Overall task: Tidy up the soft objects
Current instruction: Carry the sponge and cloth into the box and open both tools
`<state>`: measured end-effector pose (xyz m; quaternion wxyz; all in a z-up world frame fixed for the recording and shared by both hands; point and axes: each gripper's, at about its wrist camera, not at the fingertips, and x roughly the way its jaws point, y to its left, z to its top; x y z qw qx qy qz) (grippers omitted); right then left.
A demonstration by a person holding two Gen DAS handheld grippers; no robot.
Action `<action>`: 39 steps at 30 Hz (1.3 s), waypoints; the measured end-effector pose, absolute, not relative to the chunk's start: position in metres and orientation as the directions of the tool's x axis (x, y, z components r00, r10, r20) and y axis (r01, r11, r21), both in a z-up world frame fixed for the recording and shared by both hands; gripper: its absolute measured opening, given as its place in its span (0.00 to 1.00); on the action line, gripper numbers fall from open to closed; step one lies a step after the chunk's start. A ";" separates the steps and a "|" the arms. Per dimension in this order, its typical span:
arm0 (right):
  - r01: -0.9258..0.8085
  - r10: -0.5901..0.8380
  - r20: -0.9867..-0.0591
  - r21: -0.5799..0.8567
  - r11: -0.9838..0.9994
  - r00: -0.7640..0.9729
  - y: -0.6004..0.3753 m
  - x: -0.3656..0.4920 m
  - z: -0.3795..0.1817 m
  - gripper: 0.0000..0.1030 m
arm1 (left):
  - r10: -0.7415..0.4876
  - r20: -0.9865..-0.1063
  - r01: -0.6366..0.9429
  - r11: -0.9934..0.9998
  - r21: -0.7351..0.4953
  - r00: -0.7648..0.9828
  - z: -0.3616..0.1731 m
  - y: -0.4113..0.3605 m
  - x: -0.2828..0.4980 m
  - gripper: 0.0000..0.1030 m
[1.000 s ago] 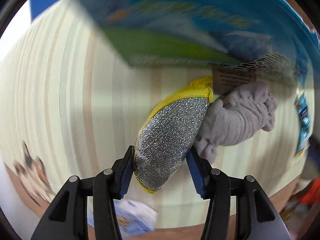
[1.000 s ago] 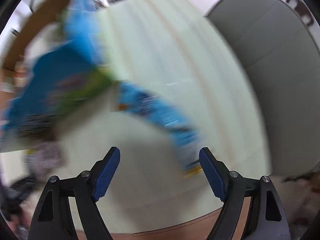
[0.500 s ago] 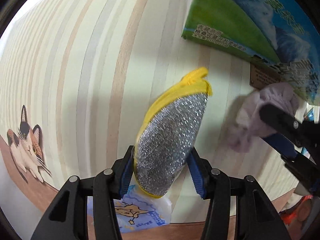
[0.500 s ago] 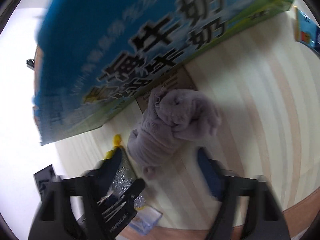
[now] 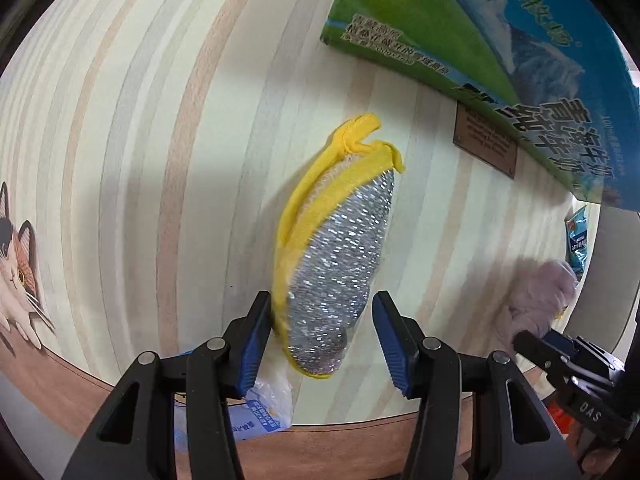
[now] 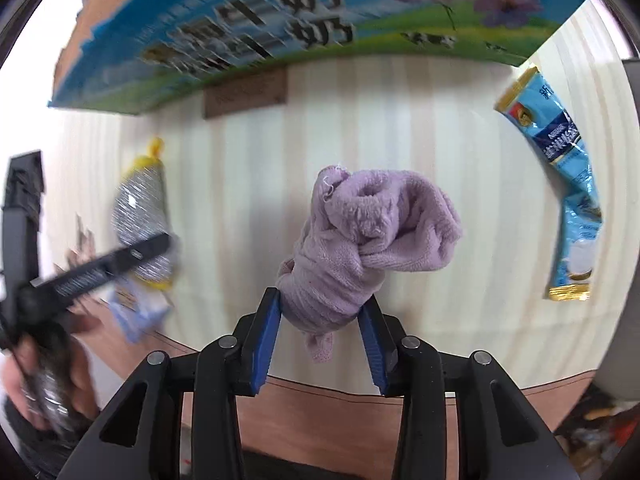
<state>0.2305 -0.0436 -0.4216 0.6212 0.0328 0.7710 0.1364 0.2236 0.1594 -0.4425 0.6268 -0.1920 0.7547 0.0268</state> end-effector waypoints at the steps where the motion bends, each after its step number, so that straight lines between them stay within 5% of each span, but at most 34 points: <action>1: -0.109 0.216 -0.950 0.245 0.963 -0.225 -0.046 0.235 -0.423 0.43 | -0.257 -0.956 -0.319 0.926 -0.201 -0.144 -0.445 0.158 0.227 0.49; 6: -0.029 0.247 -0.947 0.258 0.966 -0.206 -0.063 0.237 -0.430 0.72 | -0.255 -0.955 -0.320 0.927 -0.197 -0.150 -0.455 0.157 0.236 0.59; 10: 0.029 0.268 -0.948 0.267 0.963 -0.173 -0.068 0.239 -0.435 0.72 | -0.203 -0.968 -0.291 0.944 -0.154 -0.148 -0.458 0.140 0.254 0.61; 11: 0.039 0.272 -0.947 0.270 0.962 -0.169 -0.068 0.244 -0.442 0.70 | -0.185 -0.972 -0.278 0.950 -0.140 -0.144 -0.458 0.135 0.257 0.59; 12: 0.047 0.267 -0.948 0.263 0.964 -0.172 -0.066 0.242 -0.446 0.56 | -0.161 -0.977 -0.262 0.957 -0.121 -0.137 -0.457 0.131 0.259 0.43; 14: 0.057 0.279 -0.943 0.273 0.960 -0.184 -0.066 0.239 -0.448 0.39 | -0.152 -0.980 -0.243 0.963 -0.118 -0.127 -0.452 0.124 0.262 0.39; 20: 0.001 0.367 -0.917 0.372 0.928 -0.155 -0.052 0.220 -0.408 0.38 | -0.216 -0.975 -0.181 0.962 -0.204 -0.050 -0.397 0.085 0.243 0.39; 28: -0.141 0.438 -0.899 0.431 0.891 0.017 -0.077 0.269 -0.271 0.38 | -0.345 -0.927 -0.143 0.920 -0.365 0.145 -0.289 0.061 0.315 0.39; 32: -0.152 0.436 -0.898 0.423 0.893 0.062 -0.087 0.324 -0.242 0.38 | -0.351 -0.928 -0.145 0.919 -0.367 0.125 -0.285 0.063 0.373 0.39; 39: -0.132 0.368 -0.930 0.364 0.922 -0.001 -0.078 0.425 -0.283 0.38 | -0.422 -0.905 -0.249 0.884 -0.395 -0.060 -0.350 0.077 0.432 0.39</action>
